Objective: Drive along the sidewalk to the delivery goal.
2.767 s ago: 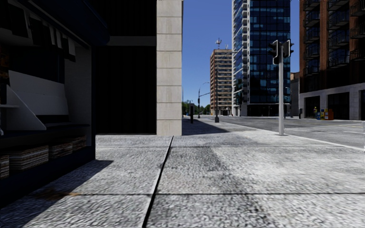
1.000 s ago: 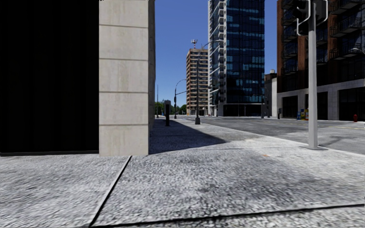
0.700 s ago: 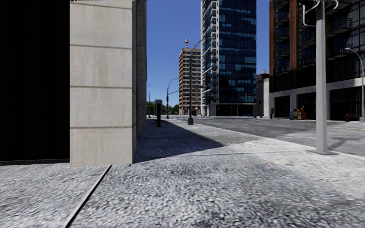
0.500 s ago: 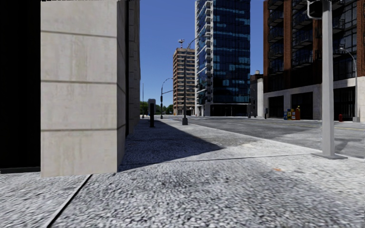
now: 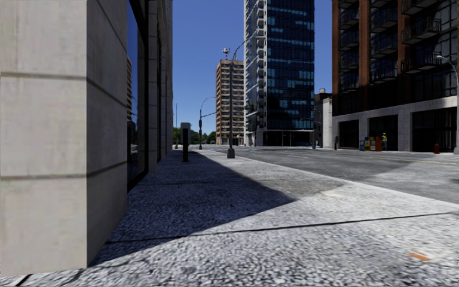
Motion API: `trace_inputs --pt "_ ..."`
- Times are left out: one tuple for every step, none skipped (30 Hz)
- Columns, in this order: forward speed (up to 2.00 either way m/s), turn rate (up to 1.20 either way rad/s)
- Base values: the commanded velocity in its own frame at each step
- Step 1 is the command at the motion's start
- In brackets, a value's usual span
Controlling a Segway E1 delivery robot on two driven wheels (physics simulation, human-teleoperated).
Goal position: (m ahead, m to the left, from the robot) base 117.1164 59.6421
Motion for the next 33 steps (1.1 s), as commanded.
trace_inputs --pt "2.00 0.00" --pt "2.00 0.00" --pt "2.00 0.00" --pt "2.00 0.00" --pt "2.00 0.00" --pt "2.00 0.00" --pt "2.00 -0.02" --pt "1.99 -0.11" --pt "1.99 -0.26" --pt "1.99 -0.29" --pt "1.99 -0.29" --pt "1.99 -0.31" --pt "1.99 -0.32" --pt "1.99 -0.32" --pt "1.99 -0.32" --pt "1.99 -0.32" --pt "1.99 -0.23" --pt "1.99 -0.01" --pt "1.99 -0.01" --pt "1.99 0.00" --pt "1.99 0.00" --pt "1.99 0.00" --pt "1.99 0.00" --pt "1.99 0.00" --pt "1.99 0.00" --pt "1.99 0.00" --pt "1.99 0.00" --pt "1.99 0.00" --pt "1.99 0.00" --pt "1.99 0.00" --pt "1.99 0.00" --pt "1.99 0.00" --pt "1.99 0.00"
